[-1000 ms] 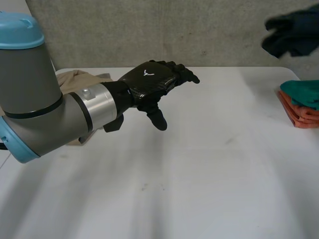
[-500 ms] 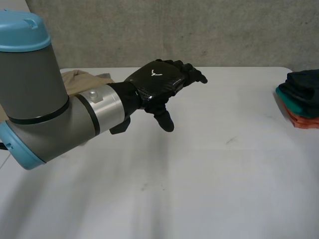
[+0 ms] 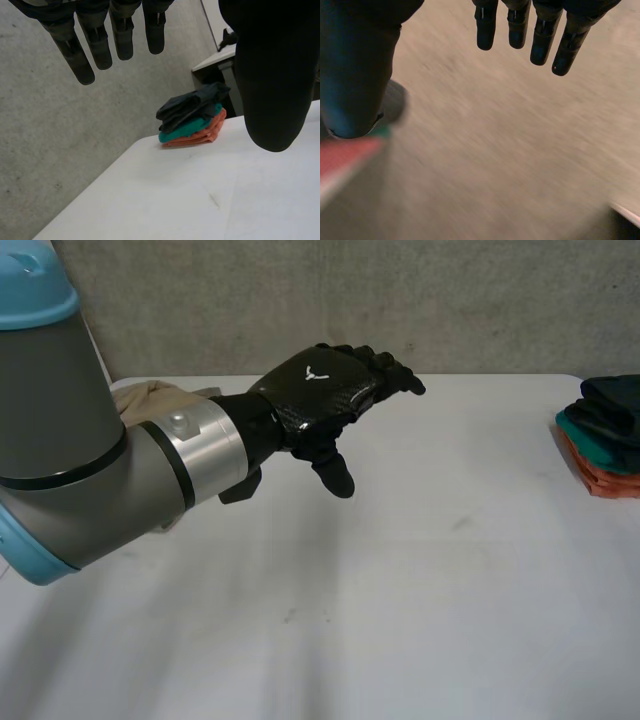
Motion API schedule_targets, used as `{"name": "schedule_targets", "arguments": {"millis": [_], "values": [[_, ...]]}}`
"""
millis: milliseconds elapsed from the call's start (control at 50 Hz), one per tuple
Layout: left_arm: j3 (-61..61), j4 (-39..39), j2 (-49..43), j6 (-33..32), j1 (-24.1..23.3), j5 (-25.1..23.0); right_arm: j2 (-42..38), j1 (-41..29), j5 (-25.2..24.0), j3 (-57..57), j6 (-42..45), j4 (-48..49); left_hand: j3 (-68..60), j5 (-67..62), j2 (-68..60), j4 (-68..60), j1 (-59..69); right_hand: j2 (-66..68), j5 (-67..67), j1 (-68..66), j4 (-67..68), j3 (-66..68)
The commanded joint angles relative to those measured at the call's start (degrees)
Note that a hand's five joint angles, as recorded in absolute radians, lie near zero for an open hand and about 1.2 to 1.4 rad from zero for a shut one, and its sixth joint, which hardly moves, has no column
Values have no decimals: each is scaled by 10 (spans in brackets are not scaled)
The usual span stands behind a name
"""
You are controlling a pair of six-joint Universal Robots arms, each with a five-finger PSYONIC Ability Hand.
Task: Fold the laundry.
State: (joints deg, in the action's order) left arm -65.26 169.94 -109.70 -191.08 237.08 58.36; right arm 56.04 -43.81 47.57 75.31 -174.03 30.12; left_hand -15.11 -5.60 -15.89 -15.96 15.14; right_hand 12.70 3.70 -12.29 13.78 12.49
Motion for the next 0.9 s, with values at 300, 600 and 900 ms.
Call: {"name": "schedule_targets", "arguments": {"millis": [300, 600, 900], "values": [[7, 103, 70, -16, 155, 254, 280, -311, 153, 87, -16, 30, -40, -35, -32, -32, 40, -27, -37, 23, -38, -25], [-13, 128, -168, -279, 355, 110, 182, -624, 163, 278, 325, -17, -45, -40, -37, -37, 45, -27, -37, 23, -38, -25], [-60, 21, -200, -304, 373, 21, 157, -612, 211, 339, 345, -44, -138, -133, -130, -129, 137, -27, -37, 23, -38, -25]]}}
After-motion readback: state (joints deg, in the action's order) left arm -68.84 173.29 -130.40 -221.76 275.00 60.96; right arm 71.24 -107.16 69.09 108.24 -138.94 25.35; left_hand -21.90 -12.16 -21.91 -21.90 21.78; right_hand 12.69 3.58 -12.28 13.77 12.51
